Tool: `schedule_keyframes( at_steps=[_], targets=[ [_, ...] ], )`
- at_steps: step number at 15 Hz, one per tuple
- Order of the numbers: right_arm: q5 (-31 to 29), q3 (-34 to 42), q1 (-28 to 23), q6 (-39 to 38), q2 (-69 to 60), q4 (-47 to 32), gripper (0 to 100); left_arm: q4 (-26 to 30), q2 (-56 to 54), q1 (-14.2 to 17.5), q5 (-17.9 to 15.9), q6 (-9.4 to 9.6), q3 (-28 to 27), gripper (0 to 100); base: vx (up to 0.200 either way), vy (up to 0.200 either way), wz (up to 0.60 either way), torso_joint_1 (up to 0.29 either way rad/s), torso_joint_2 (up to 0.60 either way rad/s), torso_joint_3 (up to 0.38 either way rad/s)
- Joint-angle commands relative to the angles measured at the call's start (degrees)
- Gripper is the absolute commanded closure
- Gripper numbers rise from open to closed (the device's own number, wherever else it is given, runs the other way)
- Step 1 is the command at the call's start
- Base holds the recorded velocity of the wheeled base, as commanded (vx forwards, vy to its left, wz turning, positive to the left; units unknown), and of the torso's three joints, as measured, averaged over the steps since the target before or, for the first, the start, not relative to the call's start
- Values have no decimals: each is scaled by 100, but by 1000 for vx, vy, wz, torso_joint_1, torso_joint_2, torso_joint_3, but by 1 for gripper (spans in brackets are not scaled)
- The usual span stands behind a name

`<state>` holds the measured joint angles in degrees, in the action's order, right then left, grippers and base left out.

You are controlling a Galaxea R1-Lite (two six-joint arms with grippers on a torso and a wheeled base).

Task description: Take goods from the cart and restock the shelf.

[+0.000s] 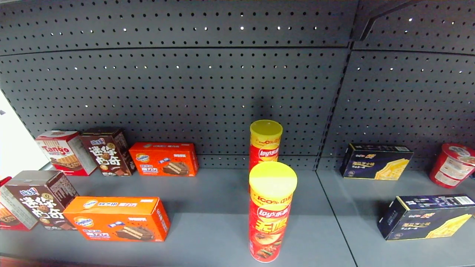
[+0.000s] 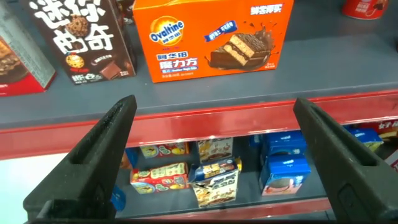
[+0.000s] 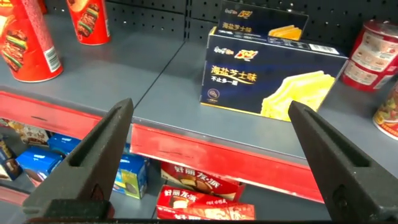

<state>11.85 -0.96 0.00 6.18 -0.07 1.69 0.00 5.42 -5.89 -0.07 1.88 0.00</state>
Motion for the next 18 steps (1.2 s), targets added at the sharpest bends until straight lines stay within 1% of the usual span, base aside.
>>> schedule_keyframes(
  at_steps=[1, 2, 5, 18],
  targets=[
    [2, 0, 0, 6, 7, 6, 0, 0, 11, 0, -1, -3, 0, 0, 0, -200, 0, 7, 7, 2],
    [2, 0, 0, 6, 7, 6, 0, 0, 2, 0, -28, 41, 0, 0, 0, 0, 0, 0, 0, 0],
    [2, 0, 0, 15, 7, 6, 0, 0, 11, 0, 16, -12, 0, 0, 0, 0, 0, 0, 0, 0],
    [10, 0, 0, -12, 7, -2, 0, 0, 11, 0, -10, -12, 0, 0, 0, 0, 0, 0, 0, 0]
  ],
)
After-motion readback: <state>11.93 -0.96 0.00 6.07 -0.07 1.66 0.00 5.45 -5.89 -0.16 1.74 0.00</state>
